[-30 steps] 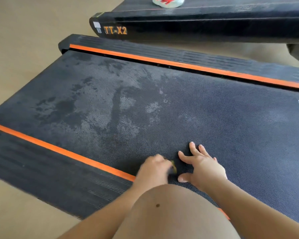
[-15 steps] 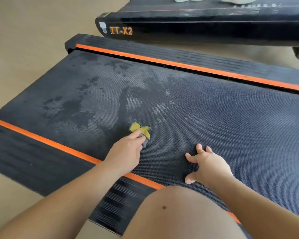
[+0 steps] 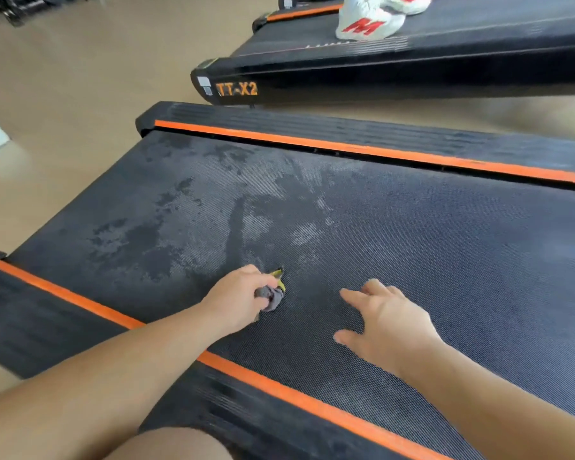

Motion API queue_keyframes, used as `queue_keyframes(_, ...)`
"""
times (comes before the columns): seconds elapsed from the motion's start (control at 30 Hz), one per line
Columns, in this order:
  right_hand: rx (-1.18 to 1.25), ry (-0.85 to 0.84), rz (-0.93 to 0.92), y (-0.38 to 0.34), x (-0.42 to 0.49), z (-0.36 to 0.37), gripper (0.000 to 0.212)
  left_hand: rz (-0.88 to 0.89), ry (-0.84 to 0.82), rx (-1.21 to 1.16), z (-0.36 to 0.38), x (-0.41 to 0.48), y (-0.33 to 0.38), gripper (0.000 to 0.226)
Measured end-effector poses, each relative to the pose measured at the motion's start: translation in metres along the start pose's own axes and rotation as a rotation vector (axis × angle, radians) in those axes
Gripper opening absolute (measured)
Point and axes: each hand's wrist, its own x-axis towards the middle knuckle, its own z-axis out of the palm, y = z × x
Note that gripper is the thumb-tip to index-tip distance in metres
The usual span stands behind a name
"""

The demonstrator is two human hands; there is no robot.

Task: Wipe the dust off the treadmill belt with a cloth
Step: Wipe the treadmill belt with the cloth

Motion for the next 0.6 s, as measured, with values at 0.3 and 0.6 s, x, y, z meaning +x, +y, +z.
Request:
queue_keyframes(0.3,-0.096,-0.143,-0.087,-0.045,0.082,0.018,0.110,0.100,-0.093,-0.033,-0.011,0.029,-0.021,0.031)
queue_keyframes(0.6,-0.065,-0.215,0.032,-0.064,0.086,0.007,0.116,0.256,-0.054,0.005,-0.023,0.030,-0.036,0.020)
